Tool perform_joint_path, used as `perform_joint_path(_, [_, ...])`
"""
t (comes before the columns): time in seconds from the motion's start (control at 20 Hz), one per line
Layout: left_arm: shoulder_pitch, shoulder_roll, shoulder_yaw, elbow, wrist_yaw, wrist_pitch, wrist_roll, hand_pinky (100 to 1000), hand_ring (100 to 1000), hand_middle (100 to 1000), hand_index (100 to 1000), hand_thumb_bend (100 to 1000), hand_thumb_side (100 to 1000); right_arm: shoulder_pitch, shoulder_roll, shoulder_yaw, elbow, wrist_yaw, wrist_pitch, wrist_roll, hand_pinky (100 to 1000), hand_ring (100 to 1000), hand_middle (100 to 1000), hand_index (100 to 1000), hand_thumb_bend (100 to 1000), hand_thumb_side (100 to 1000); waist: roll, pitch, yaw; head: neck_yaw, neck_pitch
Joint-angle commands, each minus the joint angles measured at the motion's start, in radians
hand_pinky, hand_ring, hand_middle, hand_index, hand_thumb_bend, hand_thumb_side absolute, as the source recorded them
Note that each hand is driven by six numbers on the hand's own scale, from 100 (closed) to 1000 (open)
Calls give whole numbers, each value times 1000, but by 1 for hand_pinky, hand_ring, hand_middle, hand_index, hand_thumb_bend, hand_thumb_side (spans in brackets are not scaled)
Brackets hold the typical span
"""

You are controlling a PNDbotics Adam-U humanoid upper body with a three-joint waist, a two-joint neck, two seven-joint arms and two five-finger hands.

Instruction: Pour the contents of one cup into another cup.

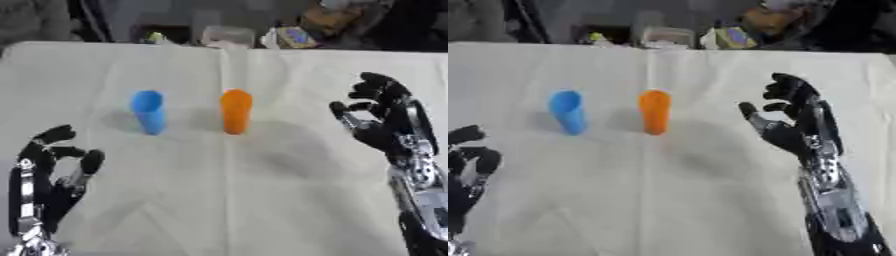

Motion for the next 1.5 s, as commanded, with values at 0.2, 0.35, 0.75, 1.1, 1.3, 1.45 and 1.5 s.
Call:
perform_joint_path(0.2, [-47,75,11,-24,-3,27,3,777,572,666,784,1000,361,-6,-10,1,-23,-1,-1,1,579,660,619,774,539,117,3,-12,-6,-4,-14])
perform_joint_path(0.35, [-82,108,8,-1,14,45,21,798,589,685,794,1000,332,-5,-9,3,-22,-1,-1,3,579,660,619,774,537,118,5,-12,-10,-4,-16])
perform_joint_path(0.75, [-211,143,-17,189,104,31,95,816,608,709,806,1000,300,-4,-7,8,-21,-3,-1,10,578,659,618,774,530,118,1,-12,-22,1,-18])
perform_joint_path(1.1, [-327,140,-56,392,162,-23,113,813,599,707,803,1000,301,-4,-5,17,-20,-5,-3,19,578,659,617,774,528,118,-5,-12,-32,11,-18])
perform_joint_path(1.3, [-385,139,-75,489,189,-52,107,809,592,702,801,1000,299,-4,-3,26,-19,-6,-5,29,577,658,617,774,526,117,-10,-9,-45,17,-21])
perform_joint_path(1.45, [-424,138,-85,537,199,-66,100,810,589,699,799,1000,292,-7,-1,31,-20,-6,-6,35,577,658,617,774,526,116,-13,-5,-57,22,-23])
perform_joint_path(1.5, [-436,138,-87,551,201,-69,98,810,589,699,800,1000,291,-8,-1,33,-20,-7,-7,37,577,658,617,774,526,115,-14,-4,-62,23,-24])
